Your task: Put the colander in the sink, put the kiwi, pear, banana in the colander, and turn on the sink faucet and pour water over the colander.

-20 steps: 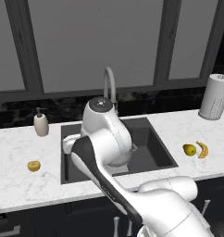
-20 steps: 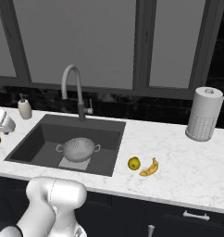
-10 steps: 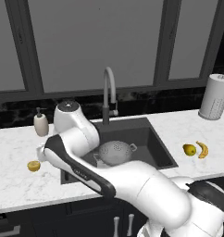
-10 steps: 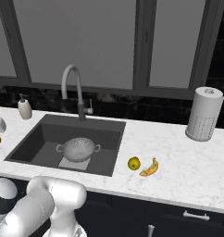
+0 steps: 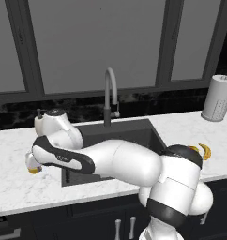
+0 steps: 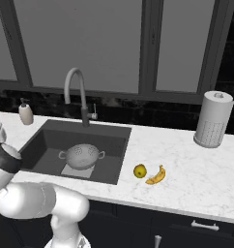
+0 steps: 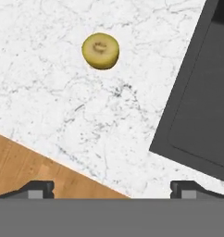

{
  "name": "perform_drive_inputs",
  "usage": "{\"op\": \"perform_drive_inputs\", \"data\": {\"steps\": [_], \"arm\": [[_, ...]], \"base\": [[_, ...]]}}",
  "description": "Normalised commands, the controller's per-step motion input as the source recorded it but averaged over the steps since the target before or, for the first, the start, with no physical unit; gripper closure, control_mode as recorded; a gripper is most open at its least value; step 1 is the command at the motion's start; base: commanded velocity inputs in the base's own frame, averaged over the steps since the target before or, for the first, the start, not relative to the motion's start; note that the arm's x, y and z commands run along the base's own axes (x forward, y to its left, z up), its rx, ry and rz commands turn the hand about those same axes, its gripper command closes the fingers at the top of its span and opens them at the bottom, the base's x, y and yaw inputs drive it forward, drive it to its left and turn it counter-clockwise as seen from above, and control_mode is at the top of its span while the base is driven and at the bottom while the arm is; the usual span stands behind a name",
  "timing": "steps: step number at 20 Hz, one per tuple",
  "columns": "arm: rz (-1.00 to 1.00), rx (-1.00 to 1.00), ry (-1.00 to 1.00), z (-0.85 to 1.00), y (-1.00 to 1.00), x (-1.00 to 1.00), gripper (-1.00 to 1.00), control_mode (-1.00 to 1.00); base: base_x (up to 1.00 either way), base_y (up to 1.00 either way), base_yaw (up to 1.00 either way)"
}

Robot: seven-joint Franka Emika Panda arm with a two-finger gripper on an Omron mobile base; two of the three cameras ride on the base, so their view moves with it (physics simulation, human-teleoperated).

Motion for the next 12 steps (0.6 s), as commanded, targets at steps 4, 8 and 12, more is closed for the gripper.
{"op": "perform_drive_inputs", "data": {"steps": [4,8,12], "arm": [[0.00,-0.02,0.18,-0.26,0.38,0.41,-1.00,-1.00],[-0.02,-0.09,0.06,-0.18,0.40,0.13,-1.00,-1.00],[-0.05,-0.11,0.00,-0.22,0.12,0.10,-1.00,-1.00]], "base": [[0.00,0.00,0.00],[0.00,0.00,0.00],[0.00,0.00,0.00]]}}
